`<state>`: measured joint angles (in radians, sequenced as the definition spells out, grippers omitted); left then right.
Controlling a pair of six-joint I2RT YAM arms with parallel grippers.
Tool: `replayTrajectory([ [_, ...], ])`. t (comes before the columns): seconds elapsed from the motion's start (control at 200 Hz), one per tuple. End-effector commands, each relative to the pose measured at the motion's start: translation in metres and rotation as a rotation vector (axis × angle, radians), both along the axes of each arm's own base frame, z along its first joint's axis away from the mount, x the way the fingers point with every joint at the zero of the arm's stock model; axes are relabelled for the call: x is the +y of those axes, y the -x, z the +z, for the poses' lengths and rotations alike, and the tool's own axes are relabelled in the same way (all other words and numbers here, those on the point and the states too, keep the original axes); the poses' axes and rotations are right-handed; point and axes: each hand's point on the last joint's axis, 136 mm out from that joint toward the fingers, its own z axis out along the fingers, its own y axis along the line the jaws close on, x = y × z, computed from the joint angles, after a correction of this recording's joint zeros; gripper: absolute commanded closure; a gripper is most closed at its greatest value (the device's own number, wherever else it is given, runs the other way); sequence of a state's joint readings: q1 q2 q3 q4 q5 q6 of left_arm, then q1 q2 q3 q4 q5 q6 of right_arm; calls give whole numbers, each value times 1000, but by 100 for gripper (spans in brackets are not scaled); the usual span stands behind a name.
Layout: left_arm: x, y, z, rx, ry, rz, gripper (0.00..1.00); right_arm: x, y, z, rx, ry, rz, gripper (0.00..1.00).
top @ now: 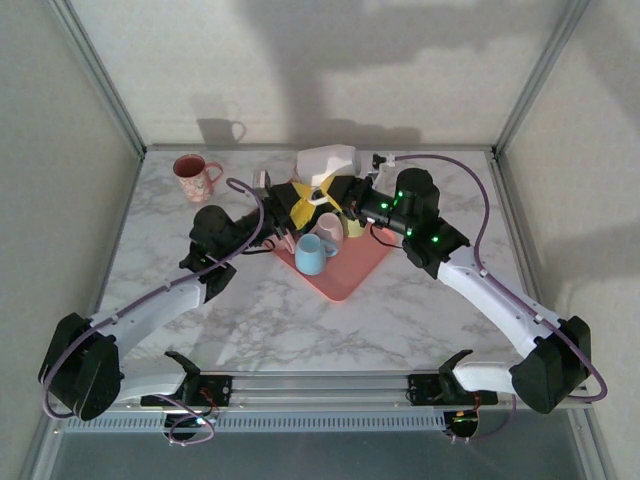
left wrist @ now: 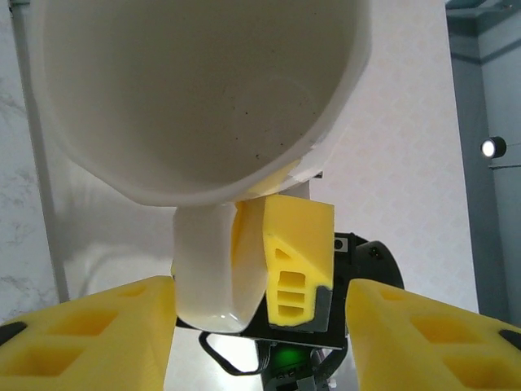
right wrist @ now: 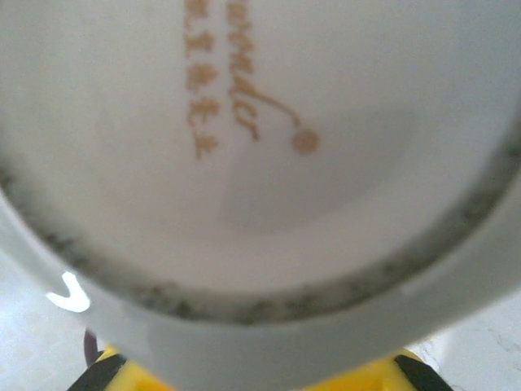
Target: Turn the mug right side up
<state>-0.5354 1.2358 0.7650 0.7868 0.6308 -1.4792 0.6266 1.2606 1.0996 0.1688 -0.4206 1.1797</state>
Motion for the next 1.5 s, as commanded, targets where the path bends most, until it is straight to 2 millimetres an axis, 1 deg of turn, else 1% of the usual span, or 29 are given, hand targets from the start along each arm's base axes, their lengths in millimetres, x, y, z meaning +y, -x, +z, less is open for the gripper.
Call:
replayTrajectory([
  [0.0,-3,4,24,-49,53,-13,46,2,11,61,-174,-124,32,100],
  [0.04,-4,3,24,-45,52,-14,47,3,12,62,-177,-127,36,100],
  [0.13,-7,3,20,-27,43,-21,53,5,12,62,-177,-131,42,100],
  [0.3,-8,4,20,-21,45,-24,55,10,16,63,-194,-131,69,100],
  [0.431,-6,3,24,-27,56,-8,59,11,19,61,-193,-127,84,100],
  [0.671,0,1,25,-21,77,25,74,11,24,65,-208,-127,90,100],
  [0.736,2,2,25,-22,85,29,80,12,25,65,-209,-126,92,100],
  [0.796,2,2,25,-26,88,30,87,12,26,65,-210,-126,96,100],
  [0.866,3,3,25,-28,87,31,100,12,26,63,-209,-121,95,100],
  [1.031,4,4,21,-35,56,46,100,12,25,58,-202,-103,84,100],
  [1.127,6,4,25,-66,45,61,100,11,24,56,-200,-92,75,96],
  [1.242,10,5,35,-118,36,93,100,10,21,51,-191,-76,64,90],
  [1.417,15,6,56,-210,28,135,100,7,18,44,-183,-48,37,76],
  [1.492,17,7,65,-250,9,154,100,7,17,43,-182,-44,30,67],
])
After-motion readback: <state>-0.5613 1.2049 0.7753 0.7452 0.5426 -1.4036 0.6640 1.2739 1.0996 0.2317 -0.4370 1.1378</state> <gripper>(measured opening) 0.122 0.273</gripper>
